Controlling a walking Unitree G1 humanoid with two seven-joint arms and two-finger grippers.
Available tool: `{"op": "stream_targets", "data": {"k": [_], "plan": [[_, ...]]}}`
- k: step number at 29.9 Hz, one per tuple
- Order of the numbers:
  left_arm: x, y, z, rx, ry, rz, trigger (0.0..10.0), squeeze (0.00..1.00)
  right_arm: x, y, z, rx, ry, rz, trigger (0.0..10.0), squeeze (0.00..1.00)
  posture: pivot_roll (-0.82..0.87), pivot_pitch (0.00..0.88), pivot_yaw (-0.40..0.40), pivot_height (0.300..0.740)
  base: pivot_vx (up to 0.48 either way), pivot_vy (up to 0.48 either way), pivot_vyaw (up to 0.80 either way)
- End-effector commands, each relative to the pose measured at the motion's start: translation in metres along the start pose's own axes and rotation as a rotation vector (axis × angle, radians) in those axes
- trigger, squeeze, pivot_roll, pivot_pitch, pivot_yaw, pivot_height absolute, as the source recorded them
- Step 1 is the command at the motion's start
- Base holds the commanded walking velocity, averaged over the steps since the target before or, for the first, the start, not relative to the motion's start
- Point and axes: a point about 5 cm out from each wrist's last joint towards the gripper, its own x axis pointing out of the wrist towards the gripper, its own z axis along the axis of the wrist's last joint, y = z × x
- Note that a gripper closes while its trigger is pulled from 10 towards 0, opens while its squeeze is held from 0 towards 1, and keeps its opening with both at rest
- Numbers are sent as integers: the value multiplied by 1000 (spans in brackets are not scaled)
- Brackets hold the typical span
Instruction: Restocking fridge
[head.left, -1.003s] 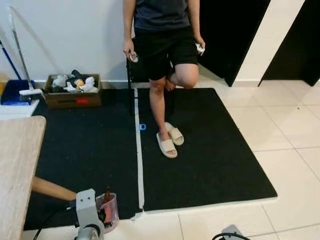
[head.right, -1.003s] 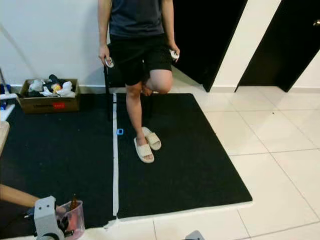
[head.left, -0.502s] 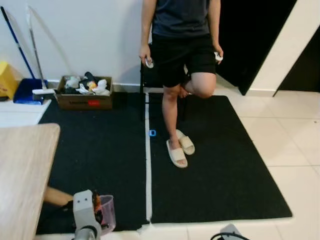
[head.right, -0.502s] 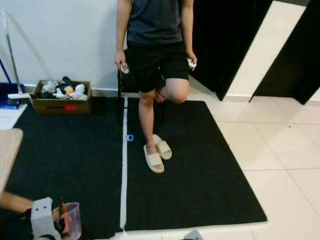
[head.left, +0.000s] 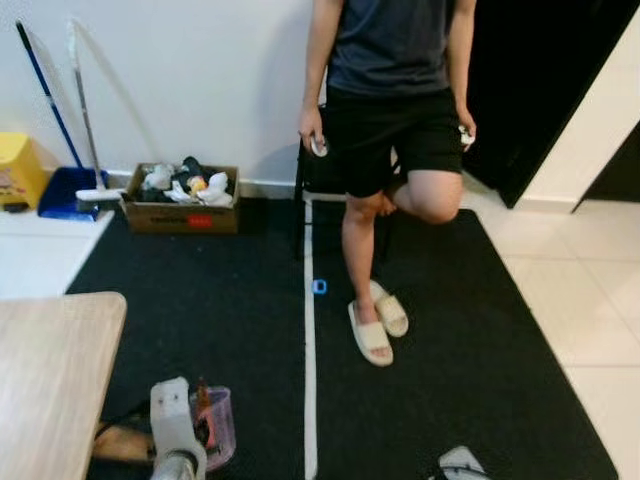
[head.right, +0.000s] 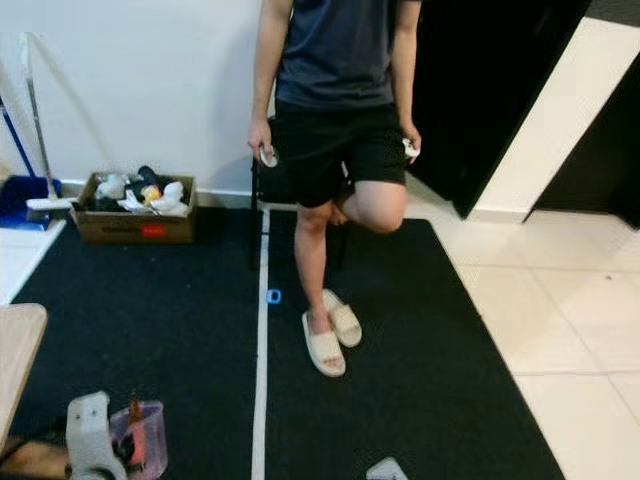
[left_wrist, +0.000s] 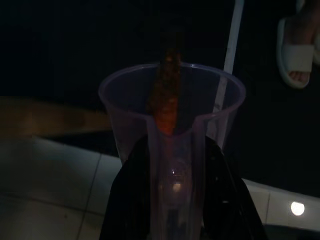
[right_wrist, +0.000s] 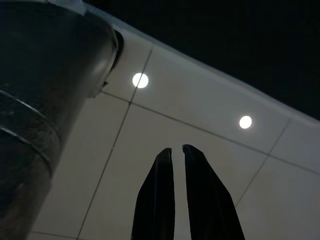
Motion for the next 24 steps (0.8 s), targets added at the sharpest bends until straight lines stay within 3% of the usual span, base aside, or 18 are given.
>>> {"op": "stream_targets", "data": {"k": [1, 24], "plan": [[-1, -1, -2, 7, 5, -5, 10000, 0, -1, -4, -1, 5, 5, -8, 10000, 0, 78, 7, -78, 740, 292, 0, 0], [-1, -5, -4, 1, 8, -10, 10000, 0, -1, -6, -1, -1, 5, -9, 10000, 0, 74, 4, -84, 740, 291, 0, 0]]}}
